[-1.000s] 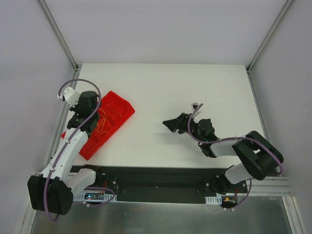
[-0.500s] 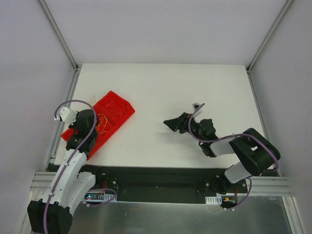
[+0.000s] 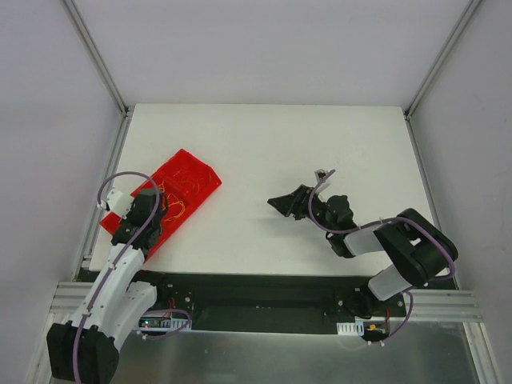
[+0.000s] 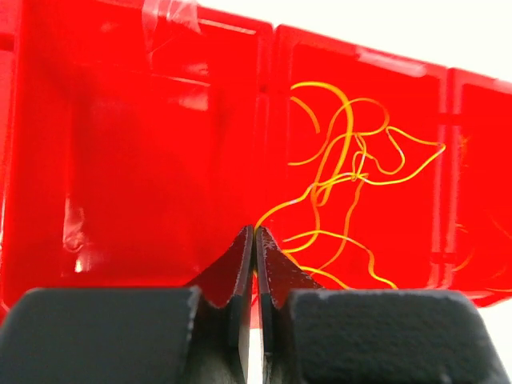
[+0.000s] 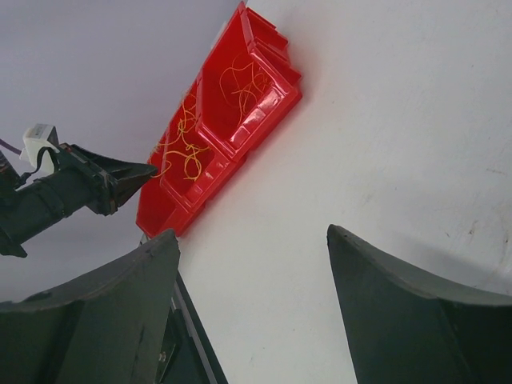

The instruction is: Untangle the cables

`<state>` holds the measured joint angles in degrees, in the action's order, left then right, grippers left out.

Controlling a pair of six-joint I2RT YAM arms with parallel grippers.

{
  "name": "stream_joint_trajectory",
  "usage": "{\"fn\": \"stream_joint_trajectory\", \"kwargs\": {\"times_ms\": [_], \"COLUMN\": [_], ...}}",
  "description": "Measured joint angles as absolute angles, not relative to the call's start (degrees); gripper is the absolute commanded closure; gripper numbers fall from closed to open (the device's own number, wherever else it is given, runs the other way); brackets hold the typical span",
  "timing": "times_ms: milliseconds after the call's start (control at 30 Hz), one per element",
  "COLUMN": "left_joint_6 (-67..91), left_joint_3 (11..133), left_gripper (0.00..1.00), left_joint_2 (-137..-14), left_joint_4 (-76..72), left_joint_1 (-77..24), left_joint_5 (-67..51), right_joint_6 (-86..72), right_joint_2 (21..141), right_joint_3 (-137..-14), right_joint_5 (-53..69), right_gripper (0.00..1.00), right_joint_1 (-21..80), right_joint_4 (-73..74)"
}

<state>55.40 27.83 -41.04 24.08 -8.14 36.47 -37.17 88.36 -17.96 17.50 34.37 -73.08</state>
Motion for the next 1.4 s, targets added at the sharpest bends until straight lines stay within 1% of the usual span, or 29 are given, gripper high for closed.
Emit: {"fn": "stream_joint_trajectory", "kwargs": {"times_ms": [133,533,633,833,1067,1100,1167,1200,1233,1267,1300,1333,1367,1400], "left_joint_6": [55.4,48.7,48.3,47.3,48.9,49.2,49.9,50.0,49.9,49.6,49.3,48.8,48.2,47.4], "left_joint_3": [30.7,52.4,54.3,59.2,60.4,60.2,59.6,59.2,59.0,58.8,58.7,58.7,58.7,58.7], "left_gripper": [1.00,1.00,1.00,1.00,1.00,0.96,0.85,0.74,0.65,0.59,0.49,0.36,0.26,0.19], "left_joint_2": [-47.8,-74.7,-78.4,-85.7,-89.7,-89.7,-88.8,-88.0,-86.8,-85.6,-84.1,-82.4,-80.7,-78.8], "left_joint_4": [26.7,33.4,34.6,36.1,36.3,36.3,36.3,36.4,36.5,36.6,36.6,36.5,36.4,36.4], "left_joint_1": [-8.1,-6.7,-6.7,-6.7,-6.7,-6.7,-6.7,-6.7,-6.7,-6.7,-6.7,-6.7,-6.7,-6.7], "left_joint_5": [36.2,34.8,35.2,41.1,42.2,42.2,41.7,41.1,40.6,40.1,39.3,38.6,37.8,36.9], "right_joint_6": [-37.3,-37.5,-37.5,-37.6,-37.8,-37.9,-37.9,-38.0,-38.0,-38.0,-38.0,-38.1,-38.1,-38.1], "right_joint_2": [88.5,88.6,88.6,88.8,88.9,88.9,88.9,88.9,88.9,88.9,89.0,89.0,89.0,89.1], "right_joint_3": [-18.0,-18.0,-18.0,-18.0,-18.0,-18.0,-18.0,-18.0,-18.0,-18.0,-18.0,-18.0,-18.0,-18.0], "right_joint_5": [17.5,18.0,18.2,18.4,18.5,18.5,18.5,18.5,18.6,18.6,18.6,18.7,18.7,18.8], "right_gripper": [0.23,0.22,0.22,0.22,0.22,0.22,0.22,0.23,0.22,0.22,0.22,0.22,0.22,0.22], "right_joint_1": [34.3,34.3,34.1,34.0,34.0,34.0,34.0,34.0,34.0,34.0,34.0,34.0,34.0,34.0], "right_joint_4": [-73.1,-73.1,-73.1,-73.1,-73.1,-73.1,-73.1,-73.1,-73.1,-73.1,-73.1,-73.1,-73.1,-73.1]}}
